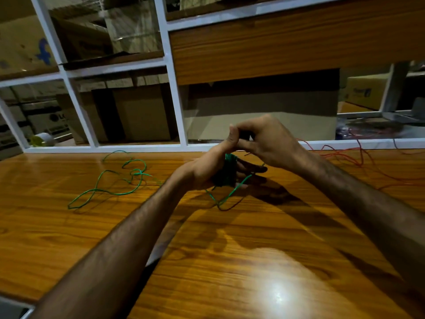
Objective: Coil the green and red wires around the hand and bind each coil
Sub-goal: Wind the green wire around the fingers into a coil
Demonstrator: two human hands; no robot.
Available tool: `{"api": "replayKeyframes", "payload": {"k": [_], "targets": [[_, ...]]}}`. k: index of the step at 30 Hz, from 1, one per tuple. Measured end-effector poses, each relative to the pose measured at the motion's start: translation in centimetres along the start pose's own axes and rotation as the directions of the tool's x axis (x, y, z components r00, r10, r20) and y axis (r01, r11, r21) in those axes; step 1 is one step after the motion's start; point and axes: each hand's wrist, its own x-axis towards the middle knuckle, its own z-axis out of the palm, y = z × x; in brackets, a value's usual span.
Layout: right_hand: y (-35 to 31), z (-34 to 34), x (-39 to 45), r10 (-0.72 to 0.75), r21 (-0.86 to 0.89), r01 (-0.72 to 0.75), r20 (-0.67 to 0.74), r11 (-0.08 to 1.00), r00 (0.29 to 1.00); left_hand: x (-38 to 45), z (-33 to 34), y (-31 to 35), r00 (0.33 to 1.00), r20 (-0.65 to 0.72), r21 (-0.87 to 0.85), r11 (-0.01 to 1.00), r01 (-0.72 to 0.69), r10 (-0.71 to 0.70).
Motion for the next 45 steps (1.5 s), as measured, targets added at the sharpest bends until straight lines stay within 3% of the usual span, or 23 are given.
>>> {"api": "replayKeyframes", "payload": {"k": [5,9,12,16,20,23,25,27,31,35,38,42,45], "targets": [[0.7,-0.3,-0.3,-0.012,-0.16,0.005,-0.046,0.987,0.999,-0.8,0.3,1.1,0.996,0.005,0.137,0.987,0.086,-0.087],[0.4,0.0,-0.9,-0.02,-0.231,0.008,-0.049,0.973,0.999,-0.8,-0.2,1.0,0.981,0.097,0.25,0.958,0.14,-0.169],[1.1,0.5,-0.6,0.001,-0.151,-0.005,-0.027,0.989,1.0,-0.9,-0.5,1.3,0.967,0.217,0.09,0.989,0.118,-0.135],[1.7,1.5,-0.2,0.055,0.056,-0.051,-0.061,0.997,0.997,-1.0,-0.7,1.4,0.95,0.31,-0.176,0.984,0.025,0.032],[1.9,2.0,-0.9,0.119,0.125,-0.121,0.019,0.985,0.993,-0.5,-0.7,1.0,0.978,0.195,-0.118,0.992,-0.048,0.07],[2.6,2.5,-1.8,0.124,0.184,-0.139,0.091,0.973,0.988,-0.4,-0.6,0.9,0.98,0.125,-0.255,0.959,-0.122,0.158],[2.6,2.8,-2.2,0.083,0.221,-0.107,0.114,0.969,0.99,-0.2,-0.2,1.1,0.972,0.091,-0.446,0.881,-0.157,0.219],[2.5,3.2,-2.2,0.084,0.142,-0.095,0.082,0.985,0.993,-0.1,0.3,1.4,0.959,0.037,-0.603,0.772,-0.202,0.281],[1.2,4.3,-2.1,0.203,0.027,-0.206,0.083,0.978,0.976,-0.1,0.1,1.9,0.939,-0.221,-0.736,0.587,-0.338,0.265],[-0.1,4.9,-2.3,0.174,-0.112,-0.154,0.2,0.982,0.964,0.4,-1.7,1.3,0.85,-0.504,-0.645,0.586,-0.49,0.156],[-0.7,4.4,-2.5,0.171,-0.174,-0.13,0.243,0.976,0.955,0.3,-3.2,0.7,0.735,-0.661,-0.455,0.699,-0.552,0.15],[-1.3,4.2,-1.8,0.152,-0.176,-0.114,0.22,0.978,0.964,0.4,-3.6,-0.2,0.649,-0.722,-0.133,0.874,-0.468,0.238],[-2.1,4.2,-1.6,0.072,-0.202,-0.032,0.19,0.979,0.979,0.4,-3.1,-1.0,0.614,-0.716,0.107,0.921,-0.373,0.332]]}}
